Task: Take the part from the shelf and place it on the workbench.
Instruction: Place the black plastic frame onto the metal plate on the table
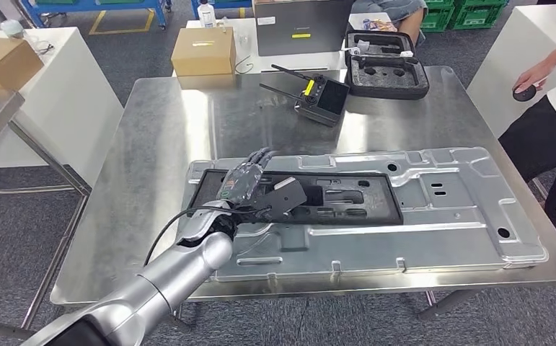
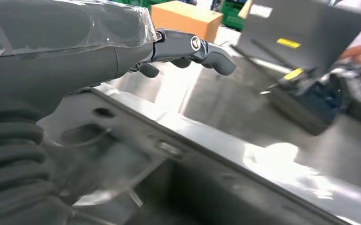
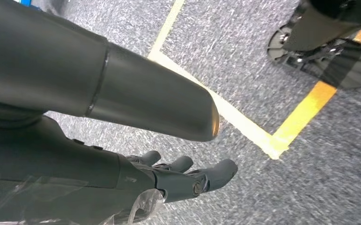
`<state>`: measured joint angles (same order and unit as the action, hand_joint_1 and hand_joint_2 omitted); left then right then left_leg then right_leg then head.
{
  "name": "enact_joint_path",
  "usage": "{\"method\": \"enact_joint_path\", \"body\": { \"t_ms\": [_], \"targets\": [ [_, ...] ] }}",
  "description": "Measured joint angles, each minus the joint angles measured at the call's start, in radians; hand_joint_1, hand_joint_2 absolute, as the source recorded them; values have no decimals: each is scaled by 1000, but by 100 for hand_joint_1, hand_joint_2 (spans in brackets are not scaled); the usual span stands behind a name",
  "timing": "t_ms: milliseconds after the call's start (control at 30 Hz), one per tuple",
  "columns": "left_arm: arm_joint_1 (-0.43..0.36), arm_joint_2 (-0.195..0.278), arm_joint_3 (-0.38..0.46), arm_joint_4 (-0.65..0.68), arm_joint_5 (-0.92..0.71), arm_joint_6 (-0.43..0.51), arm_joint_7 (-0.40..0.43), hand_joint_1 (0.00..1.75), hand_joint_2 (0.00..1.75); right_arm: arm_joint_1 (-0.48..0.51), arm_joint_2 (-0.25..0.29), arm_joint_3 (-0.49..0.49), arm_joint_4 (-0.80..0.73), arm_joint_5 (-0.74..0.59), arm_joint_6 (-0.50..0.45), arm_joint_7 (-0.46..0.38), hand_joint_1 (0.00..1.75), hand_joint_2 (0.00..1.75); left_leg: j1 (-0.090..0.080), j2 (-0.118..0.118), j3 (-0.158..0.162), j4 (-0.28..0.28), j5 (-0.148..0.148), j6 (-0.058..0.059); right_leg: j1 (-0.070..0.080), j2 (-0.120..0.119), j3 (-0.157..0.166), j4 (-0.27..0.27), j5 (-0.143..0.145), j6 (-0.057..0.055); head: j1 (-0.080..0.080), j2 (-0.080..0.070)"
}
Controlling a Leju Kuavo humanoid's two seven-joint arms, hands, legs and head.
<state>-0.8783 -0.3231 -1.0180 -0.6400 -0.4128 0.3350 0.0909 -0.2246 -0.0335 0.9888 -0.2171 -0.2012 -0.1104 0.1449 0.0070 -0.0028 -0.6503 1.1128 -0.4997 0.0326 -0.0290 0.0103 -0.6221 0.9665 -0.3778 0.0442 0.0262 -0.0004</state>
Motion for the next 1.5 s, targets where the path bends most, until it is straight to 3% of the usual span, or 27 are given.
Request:
{"method": "enact_joint_path", "body": {
  "t_ms": [67,100,133,167,267,300,467,533,600,633,667,700,767,833,867,967,1033,1100,1133,1167,1200,1233,1300,1367,1433,1467,1500],
  "targets": [
    [13,0,7,-34,4,8,0,0,0,3,-1,0,0,-1,-2,0,0,0,0,0,-49,143,-74,-3,4,-2,-9,0,7,-10,-1,0],
    [21,0,9,-49,5,10,0,0,0,4,-1,0,0,-2,-2,0,0,0,0,0,-57,181,-90,-2,6,-2,-15,0,12,-13,-1,0],
    [30,1,10,-66,5,11,1,0,0,5,-2,0,0,-4,-2,0,0,0,0,0,-46,180,-89,0,8,-2,-21,0,17,-14,-1,0],
    [37,1,11,-84,0,13,3,0,0,6,-2,0,0,-5,-2,0,0,0,-1,0,-13,134,-73,5,10,-2,-27,0,23,-13,-1,0],
    [43,1,12,-140,-37,23,19,0,0,7,-2,0,0,-7,-5,-1,0,0,-9,-1,128,-96,-14,26,15,-1,-42,1,43,-4,0,0],
    [43,1,12,-157,-53,27,29,0,0,8,-2,0,0,-8,-6,-1,0,0,-13,-2,150,-135,-4,29,15,-1,-44,0,49,1,0,0],
    [43,0,12,-184,-92,35,51,0,0,9,-5,0,0,-8,-7,-2,0,0,-20,-2,152,-147,10,31,12,-3,-44,-6,63,14,0,0],
    [53,2,12,-223,-82,21,43,0,0,14,-7,0,0,-14,-13,-5,0,0,-15,0,134,-154,43,44,8,-3,-70,62,-11,26,2,0],
    [79,6,13,-279,-18,-10,6,0,0,19,-10,0,0,-23,-21,-11,0,0,-8,3,105,-160,81,53,3,-4,-110,206,-128,39,4,0],
    [96,11,13,-301,22,-25,-13,0,0,21,-11,0,0,-26,-24,-14,0,0,-8,3,94,-159,90,52,2,-4,-115,261,-153,43,5,0],
    [115,18,13,-326,66,-40,-32,0,0,23,-13,0,0,-30,-28,-16,0,0,-7,3,82,-158,98,50,1,-5,-104,282,-156,46,6,0],
    [135,27,13,-350,109,-52,-48,0,0,27,-16,-1,0,-35,-32,-17,0,0,-6,4,72,-158,106,46,0,-5,-72,263,-141,49,6,0],
    [176,47,14,-401,193,-70,-80,0,0,36,-21,-3,0,-44,-41,-21,0,0,-2,3,55,-154,118,35,-4,-7,35,131,-106,56,6,0],
    [218,70,16,-448,258,-78,-106,0,0,46,-23,-7,0,-53,-48,-26,0,0,-4,3,46,-150,128,23,-2,-1,112,18,-97,49,7,0],
    [239,83,18,-469,284,-79,-117,0,0,50,-23,-9,0,-57,-51,-29,0,0,-6,2,43,-148,132,16,0,3,122,-3,-101,41,7,0],
    [306,129,29,-511,365,-92,-142,0,0,62,-24,-13,1,-68,-60,-37,0,0,-2,1,33,-144,134,-2,2,4,107,-1,-87,10,4,0],
    [358,162,44,-525,433,-115,-166,0,0,69,-25,-15,1,-72,-63,-41,0,0,4,0,1,-79,68,-13,3,1,88,-3,-70,-10,2,0],
    [412,198,63,-532,508,-146,-203,0,0,75,-27,-16,1,-75,-64,-45,0,0,3,0,-44,60,-29,-18,8,-1,63,-3,-50,-21,0,0],
    [437,215,73,-532,541,-159,-224,0,0,79,-28,-17,1,-77,-64,-46,0,0,2,0,-58,121,-56,-17,12,-1,50,-2,-40,-24,-1,0],
    [462,231,84,-532,570,-168,-243,0,0,83,-28,-18,1,-79,-65,-48,0,0,-1,0,-57,155,-60,-12,17,-1,36,-2,-30,-27,-1,0],
    [485,246,95,-532,594,-173,-260,0,0,87,-28,-20,1,-82,-66,-50,0,0,-5,0,-38,153,-44,-4,23,-1,21,-2,-19,-29,-1,0],
    [508,260,107,-532,617,-174,-278,0,0,91,-29,-23,1,-85,-68,-52,0,0,-11,0,2,111,-19,8,29,-1,7,-2,-8,-31,-1,0],
    [554,285,134,-529,660,-173,-313,0,0,97,-27,-29,0,-93,-70,-56,0,0,-30,2,122,-48,3,40,37,2,-14,-1,12,-33,-1,0],
    [590,304,161,-513,697,-174,-353,0,0,106,-27,-32,1,-100,-73,-59,0,0,-45,8,205,-166,0,55,38,1,-18,-6,30,-29,0,0],
    [617,319,181,-484,722,-180,-391,0,0,114,-31,-35,1,-105,-74,-60,0,0,-48,13,210,-190,14,52,37,-1,-17,-15,48,-22,0,0],
    [628,324,187,-470,729,-182,-404,0,0,114,-33,-36,2,-107,-74,-59,0,0,-46,15,203,-196,25,54,36,-1,-21,-11,45,-18,-1,0],
    [638,329,193,-459,733,-185,-412,0,0,115,-35,-38,2,-107,-74,-59,0,0,-43,16,195,-198,38,57,35,-1,-29,5,22,-13,-1,0]
  ]
}}
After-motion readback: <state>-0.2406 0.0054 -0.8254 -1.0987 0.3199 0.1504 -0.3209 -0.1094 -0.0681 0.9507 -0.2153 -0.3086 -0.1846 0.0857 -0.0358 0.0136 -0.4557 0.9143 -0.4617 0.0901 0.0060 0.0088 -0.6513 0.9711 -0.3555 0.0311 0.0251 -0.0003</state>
